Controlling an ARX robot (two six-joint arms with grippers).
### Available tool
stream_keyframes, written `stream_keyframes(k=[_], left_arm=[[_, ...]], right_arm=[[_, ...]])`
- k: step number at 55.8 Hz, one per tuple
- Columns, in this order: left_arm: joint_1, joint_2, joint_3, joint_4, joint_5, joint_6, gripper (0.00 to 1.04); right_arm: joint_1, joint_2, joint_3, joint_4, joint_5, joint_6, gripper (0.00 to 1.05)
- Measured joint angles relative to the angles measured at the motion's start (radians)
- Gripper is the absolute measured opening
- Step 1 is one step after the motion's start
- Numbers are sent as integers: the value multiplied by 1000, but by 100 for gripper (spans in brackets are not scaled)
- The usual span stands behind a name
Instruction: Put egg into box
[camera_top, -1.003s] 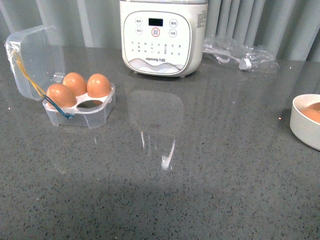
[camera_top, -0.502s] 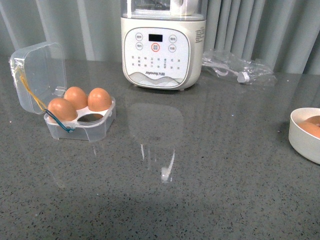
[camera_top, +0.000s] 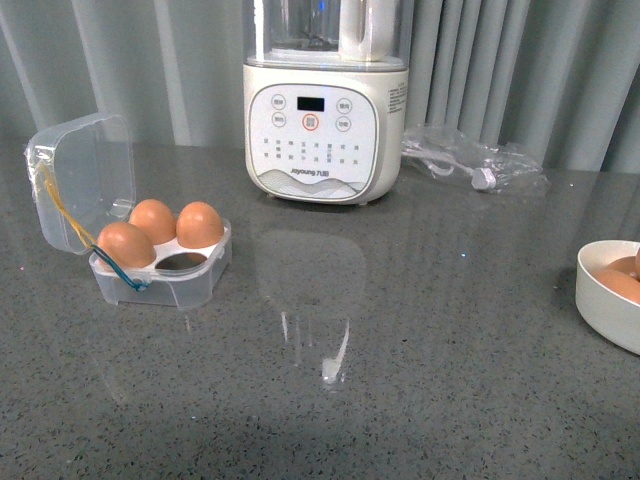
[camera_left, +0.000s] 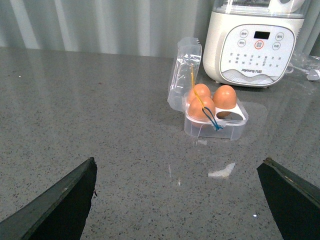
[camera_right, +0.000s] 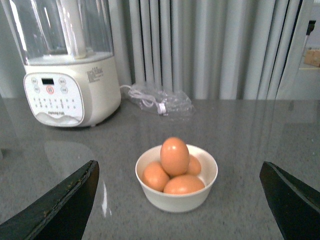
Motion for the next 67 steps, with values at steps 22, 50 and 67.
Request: stream_keyframes(k=[22,50,67], left_arm=[[0,0,0,0,0,0,98],[0,0,0,0,0,0,98],[0,0,0,0,0,0,98]], right_arm=[[46,842,452,263,41,-64,97],[31,1173,626,92,44,-98,97],[2,1191,568,132,7,-89,97]])
